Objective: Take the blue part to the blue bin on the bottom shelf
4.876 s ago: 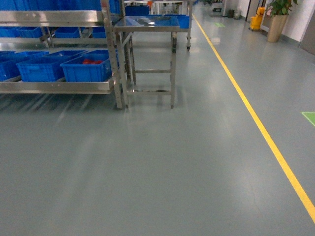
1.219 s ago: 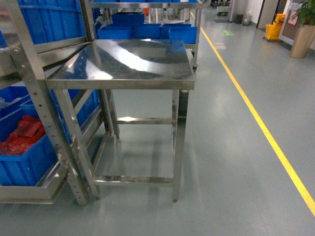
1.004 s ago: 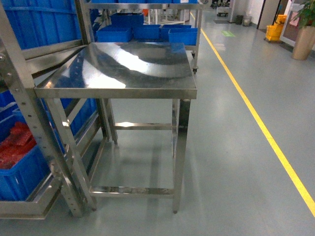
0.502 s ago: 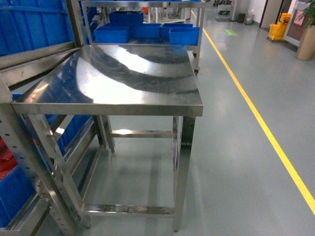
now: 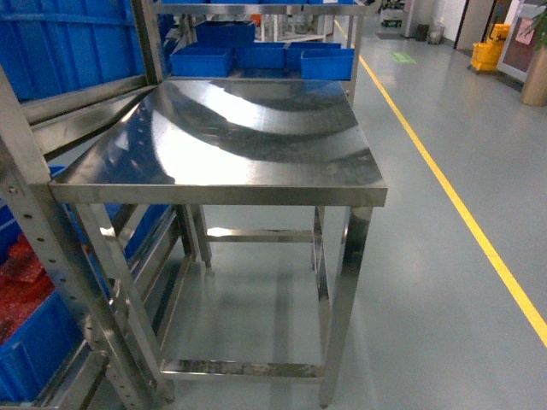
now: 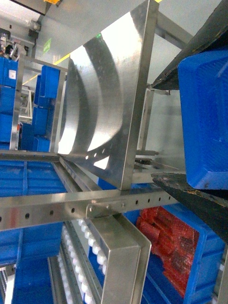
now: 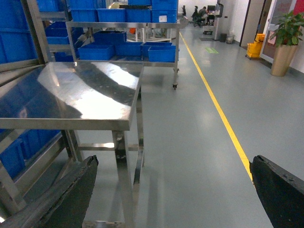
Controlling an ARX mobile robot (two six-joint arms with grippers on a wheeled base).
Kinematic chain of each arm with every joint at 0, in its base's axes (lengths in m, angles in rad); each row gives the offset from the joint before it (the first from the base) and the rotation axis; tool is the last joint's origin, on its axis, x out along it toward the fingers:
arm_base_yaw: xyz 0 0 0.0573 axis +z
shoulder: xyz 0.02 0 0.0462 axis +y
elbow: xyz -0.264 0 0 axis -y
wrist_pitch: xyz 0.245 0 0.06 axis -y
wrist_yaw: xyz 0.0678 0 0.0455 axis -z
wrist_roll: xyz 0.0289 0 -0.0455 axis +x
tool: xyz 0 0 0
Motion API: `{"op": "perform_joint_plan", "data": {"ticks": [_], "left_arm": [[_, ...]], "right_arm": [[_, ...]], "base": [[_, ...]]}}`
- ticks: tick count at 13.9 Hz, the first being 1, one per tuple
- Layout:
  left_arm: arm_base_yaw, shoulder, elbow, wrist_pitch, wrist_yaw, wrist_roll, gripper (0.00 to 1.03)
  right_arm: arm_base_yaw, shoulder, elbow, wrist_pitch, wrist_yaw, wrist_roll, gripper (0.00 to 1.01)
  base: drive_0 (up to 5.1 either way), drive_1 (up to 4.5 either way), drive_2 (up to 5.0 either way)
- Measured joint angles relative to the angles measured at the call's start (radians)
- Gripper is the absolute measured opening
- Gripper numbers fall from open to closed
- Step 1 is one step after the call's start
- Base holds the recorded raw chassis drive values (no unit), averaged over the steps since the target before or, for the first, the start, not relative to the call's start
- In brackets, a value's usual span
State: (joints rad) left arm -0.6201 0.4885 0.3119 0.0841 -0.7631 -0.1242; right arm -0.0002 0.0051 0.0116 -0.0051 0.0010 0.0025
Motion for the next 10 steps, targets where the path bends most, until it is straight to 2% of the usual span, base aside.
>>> {"op": "perform_joint_plan", "data": {"ticks": [10], "left_arm": [[0.0, -0.002, 0.0, 0.0, 0.0, 0.0, 0.43]], "right_arm": [[0.0, 0.0, 0.0, 0.0, -0.002, 0.0, 0.98]], "base": [[-5.0, 2.47, 2.5]]}}
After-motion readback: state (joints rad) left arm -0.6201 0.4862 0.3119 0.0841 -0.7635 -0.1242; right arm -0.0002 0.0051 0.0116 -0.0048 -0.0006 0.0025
